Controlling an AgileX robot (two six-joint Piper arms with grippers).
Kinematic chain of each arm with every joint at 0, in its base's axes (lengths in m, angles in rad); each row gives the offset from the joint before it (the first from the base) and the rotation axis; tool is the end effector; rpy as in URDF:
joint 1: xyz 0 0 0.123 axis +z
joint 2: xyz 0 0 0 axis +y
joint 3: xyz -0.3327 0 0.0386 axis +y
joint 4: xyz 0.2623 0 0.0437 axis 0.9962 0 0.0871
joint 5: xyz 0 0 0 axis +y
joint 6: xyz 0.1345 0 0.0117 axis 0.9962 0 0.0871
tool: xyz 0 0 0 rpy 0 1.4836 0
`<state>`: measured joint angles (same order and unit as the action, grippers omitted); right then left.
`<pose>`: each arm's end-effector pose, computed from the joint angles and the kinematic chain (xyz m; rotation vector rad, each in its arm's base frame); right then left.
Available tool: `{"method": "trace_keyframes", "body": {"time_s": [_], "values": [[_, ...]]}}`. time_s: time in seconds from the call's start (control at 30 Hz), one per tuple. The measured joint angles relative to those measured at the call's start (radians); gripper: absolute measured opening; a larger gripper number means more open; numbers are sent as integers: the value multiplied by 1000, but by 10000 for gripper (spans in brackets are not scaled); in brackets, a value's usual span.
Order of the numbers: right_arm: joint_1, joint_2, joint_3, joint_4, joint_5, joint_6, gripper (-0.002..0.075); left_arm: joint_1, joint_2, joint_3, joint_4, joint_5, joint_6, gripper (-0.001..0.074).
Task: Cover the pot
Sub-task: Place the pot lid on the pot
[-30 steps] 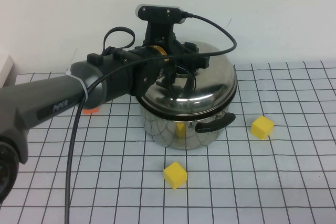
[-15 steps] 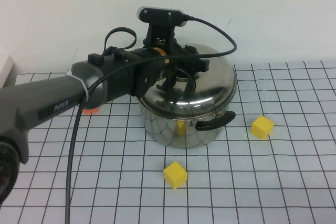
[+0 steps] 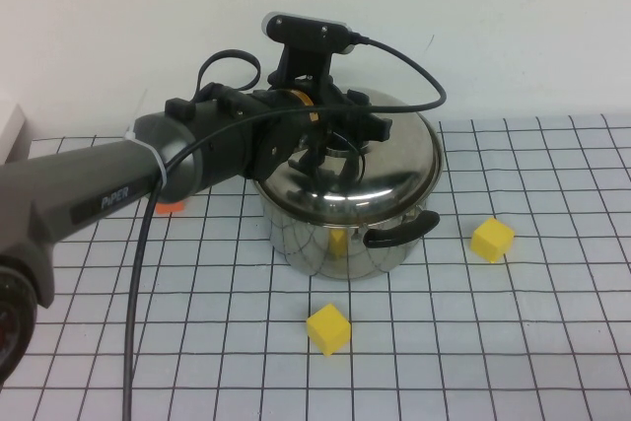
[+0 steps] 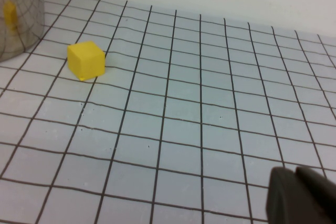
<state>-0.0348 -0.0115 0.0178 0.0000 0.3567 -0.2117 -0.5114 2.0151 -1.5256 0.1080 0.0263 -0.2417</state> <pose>0.0593 -0.0021 0.1630 -0.1634 1.8428 -0.1720 0.4822 -0.2701 0.2659 0.3779 1.9874 -0.4094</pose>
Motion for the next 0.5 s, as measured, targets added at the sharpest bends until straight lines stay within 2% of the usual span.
{"method": "trace_keyframes", "body": {"time_s": [0.4, 0.47, 0.5], "values": [[0, 0, 0, 0, 0, 0, 9, 0, 0, 0, 0, 0, -3, 324], [0, 0, 0, 0, 0, 0, 9, 0, 0, 0, 2, 2, -3, 363], [0, 0, 0, 0, 0, 0, 9, 0, 0, 0, 9, 4, -3, 410]]}}
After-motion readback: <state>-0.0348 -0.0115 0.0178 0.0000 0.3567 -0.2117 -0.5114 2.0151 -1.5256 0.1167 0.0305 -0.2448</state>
